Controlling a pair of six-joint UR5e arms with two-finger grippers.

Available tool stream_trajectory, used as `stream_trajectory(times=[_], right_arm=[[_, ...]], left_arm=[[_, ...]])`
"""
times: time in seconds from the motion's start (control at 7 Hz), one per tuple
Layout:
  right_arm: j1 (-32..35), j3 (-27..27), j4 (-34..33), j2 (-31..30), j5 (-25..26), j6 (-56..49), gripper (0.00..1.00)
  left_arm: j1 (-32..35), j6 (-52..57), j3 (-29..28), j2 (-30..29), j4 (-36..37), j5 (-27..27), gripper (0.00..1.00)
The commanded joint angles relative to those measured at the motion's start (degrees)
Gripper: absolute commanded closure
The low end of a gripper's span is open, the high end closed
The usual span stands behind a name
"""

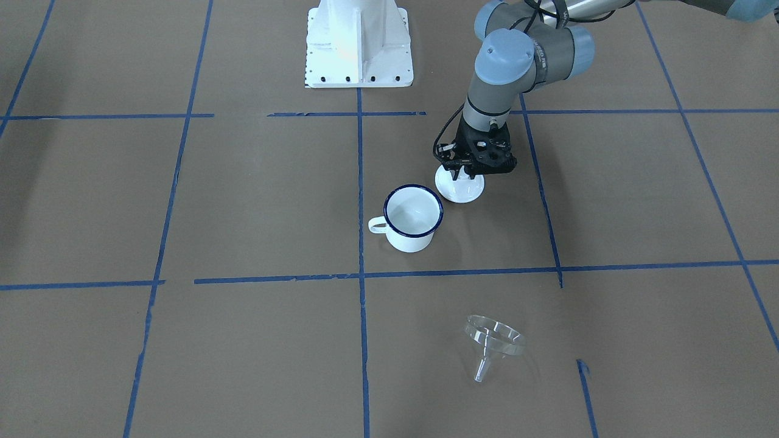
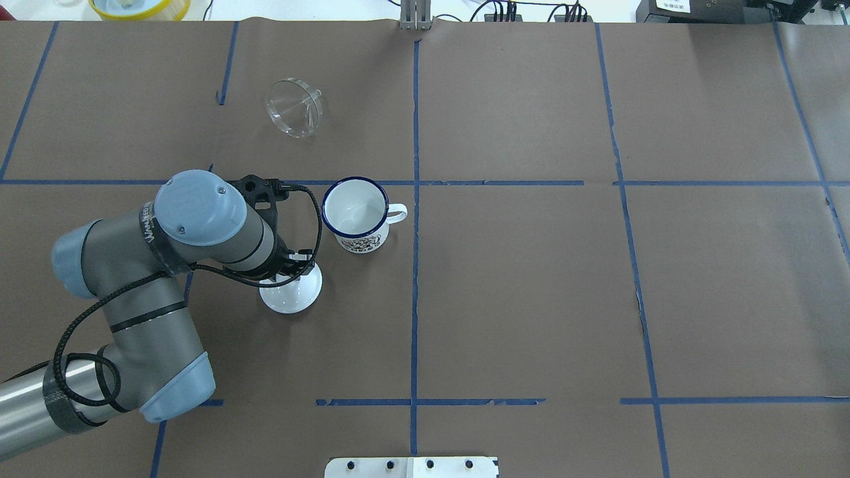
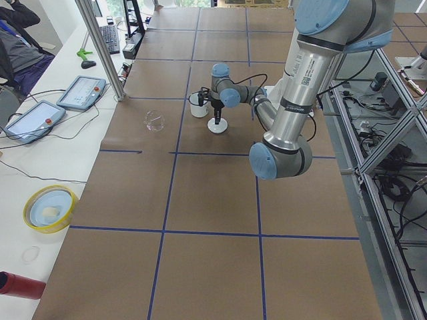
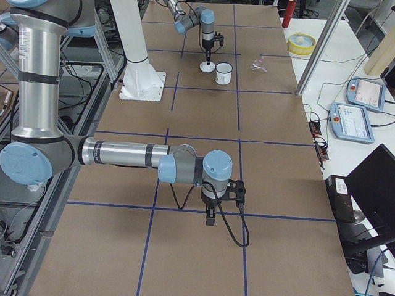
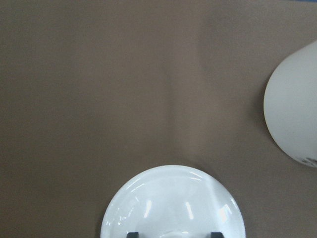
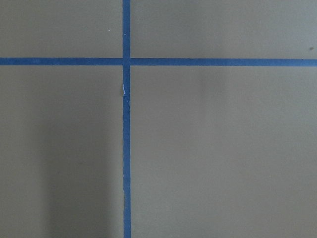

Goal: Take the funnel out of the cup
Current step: 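Lift the white lid and carry it over the mug with the left gripper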

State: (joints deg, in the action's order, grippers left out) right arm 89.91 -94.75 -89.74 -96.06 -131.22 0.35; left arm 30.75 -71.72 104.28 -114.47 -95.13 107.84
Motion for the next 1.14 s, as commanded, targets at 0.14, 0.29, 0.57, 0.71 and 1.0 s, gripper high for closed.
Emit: stream_trajectory(times=[0.14, 0.29, 0.57, 0.71, 1.0], right_arm=[[0.0, 0.0, 0.0, 0.0, 0.0, 0.0, 0.0], [0.0, 0.0, 0.0, 0.0, 0.0, 0.0, 0.0], [0.0, 0.0, 0.0, 0.0, 0.0, 0.0, 0.0], [0.0, 0.0, 0.0, 0.0, 0.0, 0.0, 0.0], [0.0, 0.0, 0.0, 0.0, 0.0, 0.0, 0.0]], left_arm=[[0.6, 0.1, 9.2, -3.3, 14.3, 0.2, 1.0], [1.3, 0.1, 9.4, -7.6, 19.7, 2.4, 1.0], [6.9, 0.1, 7.9, -14.8, 25.1, 5.4, 1.0], [9.8, 0.1, 2.6, -19.4, 26.2, 6.6, 1.0], [11.5, 0.3, -7.8, -26.3, 25.9, 7.1, 1.0]])
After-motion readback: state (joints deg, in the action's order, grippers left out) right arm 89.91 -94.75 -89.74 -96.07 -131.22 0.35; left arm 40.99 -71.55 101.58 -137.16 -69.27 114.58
